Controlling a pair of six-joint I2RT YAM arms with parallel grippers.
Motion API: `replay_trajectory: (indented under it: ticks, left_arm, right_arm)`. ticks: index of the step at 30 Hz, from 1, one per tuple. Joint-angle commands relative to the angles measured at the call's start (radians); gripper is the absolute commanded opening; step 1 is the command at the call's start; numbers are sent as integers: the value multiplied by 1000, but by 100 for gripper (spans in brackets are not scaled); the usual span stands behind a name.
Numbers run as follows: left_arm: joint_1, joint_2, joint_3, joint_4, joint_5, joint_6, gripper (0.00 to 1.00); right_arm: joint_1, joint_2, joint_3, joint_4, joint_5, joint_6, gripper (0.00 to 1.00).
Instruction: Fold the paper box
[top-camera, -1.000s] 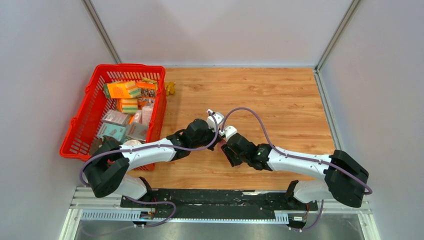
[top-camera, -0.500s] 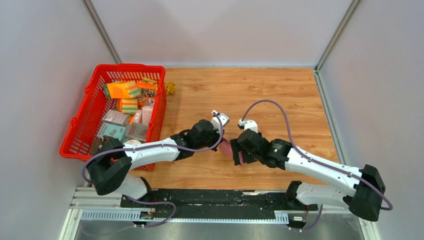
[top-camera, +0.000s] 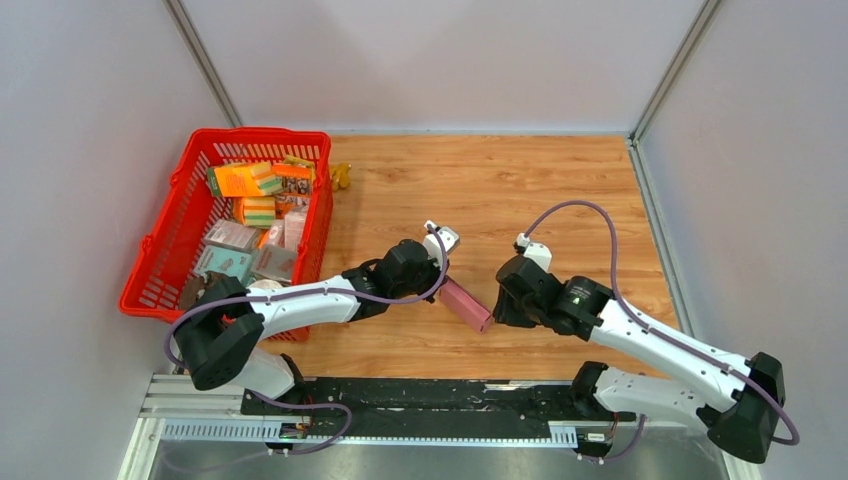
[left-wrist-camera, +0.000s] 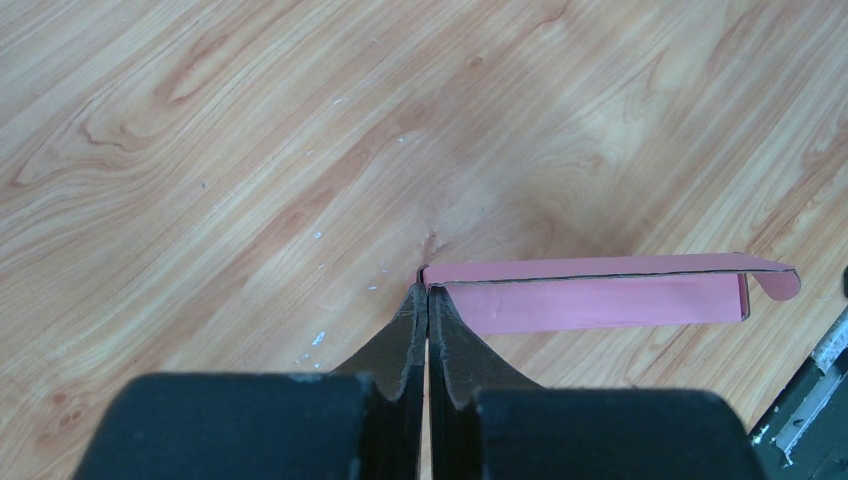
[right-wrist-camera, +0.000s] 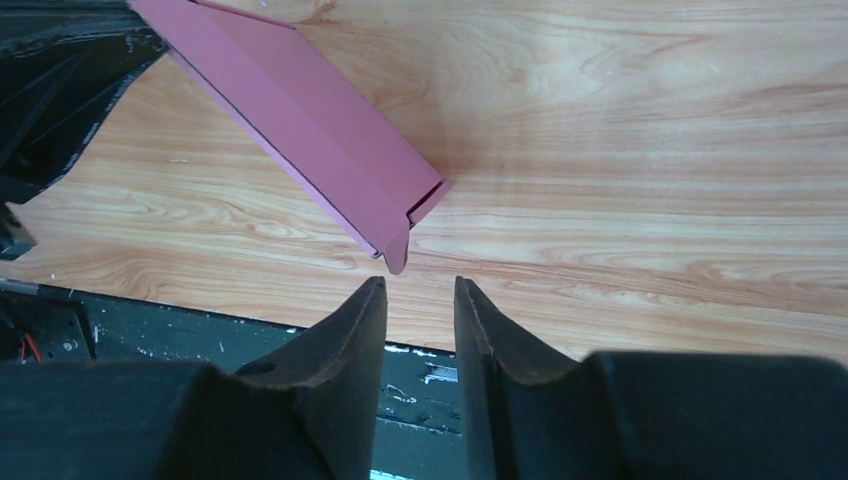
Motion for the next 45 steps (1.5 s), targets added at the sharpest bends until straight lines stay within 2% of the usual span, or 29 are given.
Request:
replay_trajectory:
  ticks: [1, 3, 5, 15, 21, 35, 45]
  left_arm:
    - [-10, 9, 16, -24, 1, 19, 2]
    - [-10, 9, 16, -24, 2, 21, 2]
    - [-9, 12, 17, -21, 4, 21, 2]
    - [-10, 6, 13, -18, 8, 24, 2]
    - [-10, 6, 14, -17, 13, 25, 2]
    - [-10, 2, 8, -12, 18, 24, 2]
    - [-10, -1, 6, -11, 21, 27, 2]
  right_arm:
    - [-8, 35, 24, 27, -53, 2, 38]
    - [-6, 36, 21, 59, -71, -30, 47]
    - [-8, 45, 11, 97, -108, -49, 48]
    - [-6, 150, 22, 51, -90, -53, 30]
    - [-8, 187, 51, 45, -71, -32, 24]
    - [-18, 204, 102, 8, -65, -35, 24]
    - [-41, 214, 93, 47, -109, 28, 6]
